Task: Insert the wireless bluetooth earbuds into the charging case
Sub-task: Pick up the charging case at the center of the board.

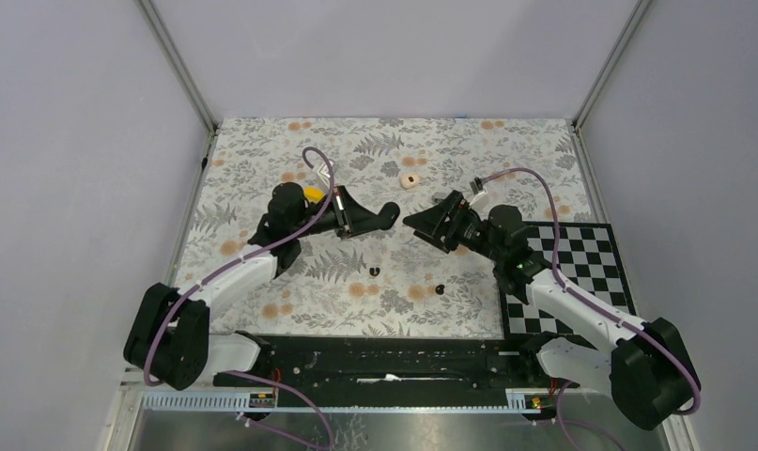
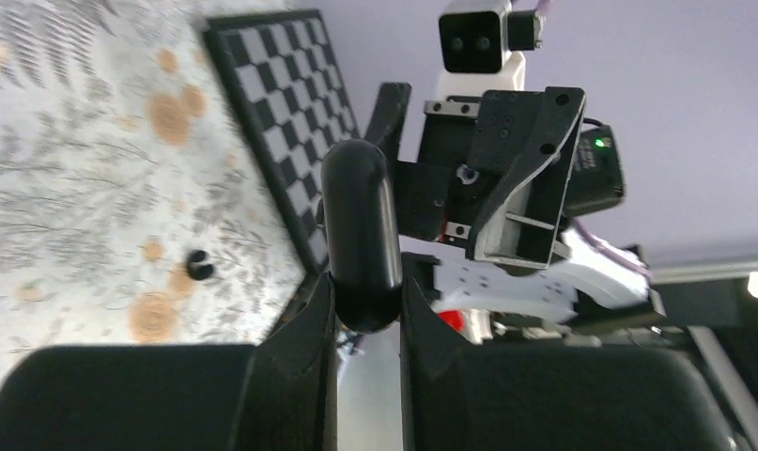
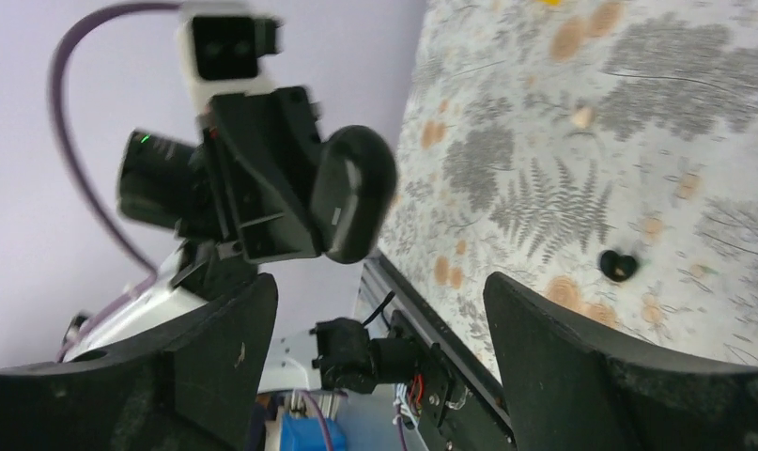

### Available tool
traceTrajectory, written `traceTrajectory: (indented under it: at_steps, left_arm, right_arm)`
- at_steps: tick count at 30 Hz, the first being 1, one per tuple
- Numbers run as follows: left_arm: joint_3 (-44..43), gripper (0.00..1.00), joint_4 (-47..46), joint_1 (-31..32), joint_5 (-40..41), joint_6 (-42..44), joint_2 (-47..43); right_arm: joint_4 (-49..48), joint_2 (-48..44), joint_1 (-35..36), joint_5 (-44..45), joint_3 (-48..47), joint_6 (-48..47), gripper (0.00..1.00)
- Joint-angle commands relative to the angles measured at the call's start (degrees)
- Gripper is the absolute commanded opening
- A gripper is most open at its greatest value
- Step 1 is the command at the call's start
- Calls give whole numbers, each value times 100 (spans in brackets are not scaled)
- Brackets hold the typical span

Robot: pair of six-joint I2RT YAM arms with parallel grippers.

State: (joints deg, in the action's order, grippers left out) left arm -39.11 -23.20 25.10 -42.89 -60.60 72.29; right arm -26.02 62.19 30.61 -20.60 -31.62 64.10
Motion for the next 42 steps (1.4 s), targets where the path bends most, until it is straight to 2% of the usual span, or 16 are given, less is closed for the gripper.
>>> traceTrajectory:
  at_steps: [1,6,12,18,26,35,38,42]
  left_arm:
    - [177,0,-2125,3,-973,-1475,241]
    - [177,0,-2103,3,-901,-1445,197]
    - [191,0,-2066,3,-894,-1428,101]
    - [215,0,-2103,3,-891,-1480,58]
    - [243,0,-2182,3,-902,-1561,30]
    - [304,0,-2132,3,-884,-1514,-6]
    - [129,0,-1495,3,-776,-1012,-75]
    - [-162,0,-470,11,-631,-279,-220]
  right_arm:
    - [-1802,36,6,-1017,152,-171,86]
    - [-2743,297,9,-1075,221,195,83]
    - [-3095,614,9,-1141,145,382,79]
    - [-3413,825,6,-1144,144,563,67]
    - [-4321,1397,15,-1123,164,1095,63]
    - [-4334,1518,15,-1086,202,1159,35]
    - [-3882,1374,10,-1062,173,991,19]
    - [-2584,1177,15,-990,-108,646,5]
